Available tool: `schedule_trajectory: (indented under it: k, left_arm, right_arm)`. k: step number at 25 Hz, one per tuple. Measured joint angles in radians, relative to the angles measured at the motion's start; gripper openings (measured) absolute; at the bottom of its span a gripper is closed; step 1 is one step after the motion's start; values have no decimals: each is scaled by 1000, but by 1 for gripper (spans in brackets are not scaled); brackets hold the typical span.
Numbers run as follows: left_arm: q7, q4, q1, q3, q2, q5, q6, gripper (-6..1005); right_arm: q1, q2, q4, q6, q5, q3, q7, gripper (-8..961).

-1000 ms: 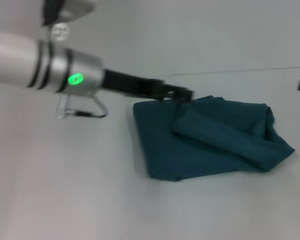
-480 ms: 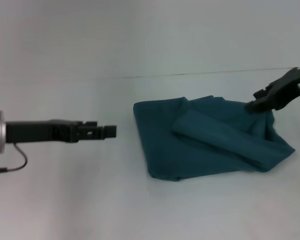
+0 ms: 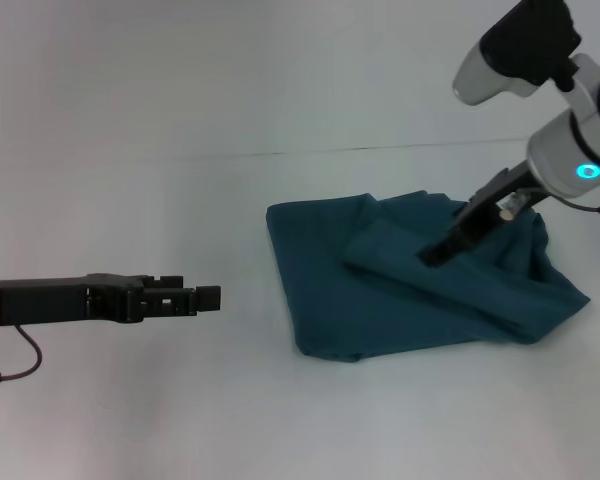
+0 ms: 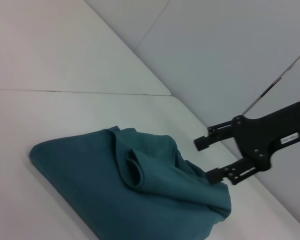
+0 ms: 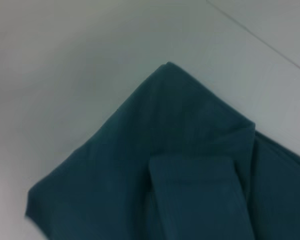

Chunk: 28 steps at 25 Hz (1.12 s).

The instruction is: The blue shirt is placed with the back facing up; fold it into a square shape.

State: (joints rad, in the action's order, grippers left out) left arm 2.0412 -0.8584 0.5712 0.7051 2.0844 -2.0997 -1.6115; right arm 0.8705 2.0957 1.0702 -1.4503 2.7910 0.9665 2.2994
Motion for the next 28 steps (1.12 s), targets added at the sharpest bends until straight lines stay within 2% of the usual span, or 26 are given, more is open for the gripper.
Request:
schedule_trajectory:
  k: [4, 14, 23, 28]
  left_arm:
    - [0, 4, -1, 1, 1, 0, 3, 925]
    - [5, 6, 2, 8, 10, 0, 10, 925]
    - [20, 6, 4, 10, 12, 0, 11, 924]
    - [23, 5, 4, 11, 13, 0, 11, 924]
  right_arm:
    - [-4, 0, -75, 115, -30, 27, 27, 858]
    - [1, -5, -247, 320, -67, 40, 25, 860]
    - [-3, -7, -313, 383, -83, 38, 2, 852]
    - [-3, -7, -329, 392, -88, 33, -13, 809]
